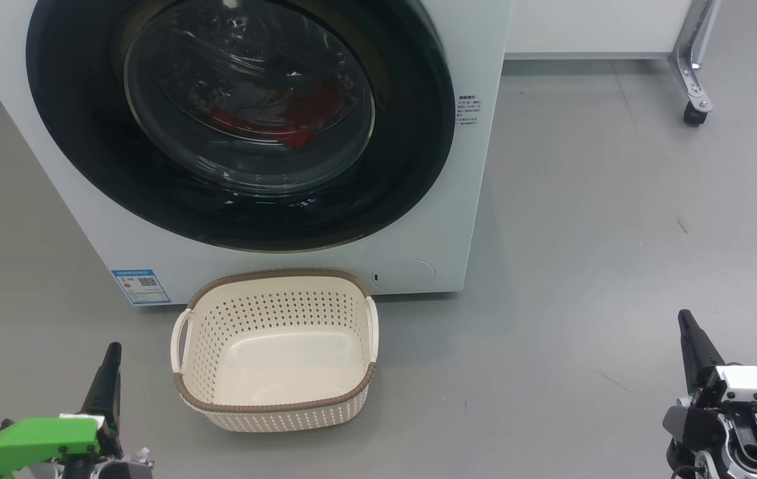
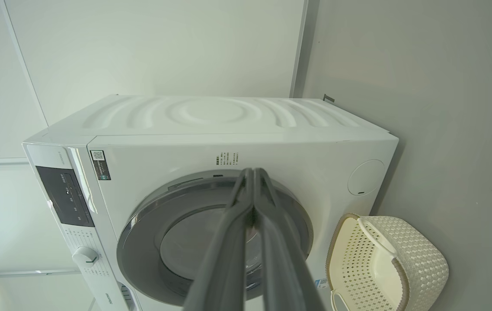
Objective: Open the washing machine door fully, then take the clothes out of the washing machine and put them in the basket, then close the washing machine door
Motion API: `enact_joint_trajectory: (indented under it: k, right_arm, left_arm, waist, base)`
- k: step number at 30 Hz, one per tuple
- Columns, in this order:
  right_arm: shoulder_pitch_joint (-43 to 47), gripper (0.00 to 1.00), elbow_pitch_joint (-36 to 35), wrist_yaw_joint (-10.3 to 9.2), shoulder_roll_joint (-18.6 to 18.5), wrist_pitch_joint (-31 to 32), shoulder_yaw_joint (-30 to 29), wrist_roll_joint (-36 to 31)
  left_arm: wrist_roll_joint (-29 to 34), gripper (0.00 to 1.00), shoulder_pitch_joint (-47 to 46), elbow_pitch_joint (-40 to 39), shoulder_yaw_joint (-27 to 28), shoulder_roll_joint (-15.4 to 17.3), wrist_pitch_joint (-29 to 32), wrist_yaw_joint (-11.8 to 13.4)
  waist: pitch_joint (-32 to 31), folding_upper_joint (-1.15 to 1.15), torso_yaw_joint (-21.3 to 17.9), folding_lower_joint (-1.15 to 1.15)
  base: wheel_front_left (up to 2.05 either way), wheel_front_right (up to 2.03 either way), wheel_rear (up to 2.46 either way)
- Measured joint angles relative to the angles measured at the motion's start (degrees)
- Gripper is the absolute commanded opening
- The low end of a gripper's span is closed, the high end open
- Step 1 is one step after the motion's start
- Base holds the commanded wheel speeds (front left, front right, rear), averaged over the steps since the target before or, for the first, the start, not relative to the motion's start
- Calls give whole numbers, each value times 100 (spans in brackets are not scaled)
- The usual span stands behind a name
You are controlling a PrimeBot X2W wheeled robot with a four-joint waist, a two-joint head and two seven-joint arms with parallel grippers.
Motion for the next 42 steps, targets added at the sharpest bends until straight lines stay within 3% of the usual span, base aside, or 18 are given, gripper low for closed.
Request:
enact_joint_trajectory:
  k: [30,31,32,33,34,42]
  right_arm:
    - [0,0,0,-1,8,1,-5,-1]
    - [9,100,24,-3,13,0,-3,0]
    - [37,100,67,-4,34,0,-1,1]
    - [92,0,135,-5,70,-1,1,1]
    - [157,100,200,-5,109,0,5,1]
    - [278,100,271,-5,158,-56,12,-12]
  left_arm:
    - [1,0,0,1,18,-3,1,-1]
    - [0,100,7,22,15,-8,-1,3]
    - [0,100,29,77,10,-31,-1,4]
    - [0,0,80,143,-1,-63,-1,5]
    - [0,100,134,207,-15,-93,-2,5]
    - [1,100,250,254,-30,-146,-31,5]
  waist:
    - [0,0,0,0]
    - [0,0,0,0]
    - [0,0,0,0]
    - [0,0,0,0]
    - [0,0,-1,0]
    - [2,0,0,0]
  base:
    - [0,0,0]
    - [0,0,0]
    - [0,0,0]
    - [0,0,0]
    - [0,0,0]
    - [0,0,0]
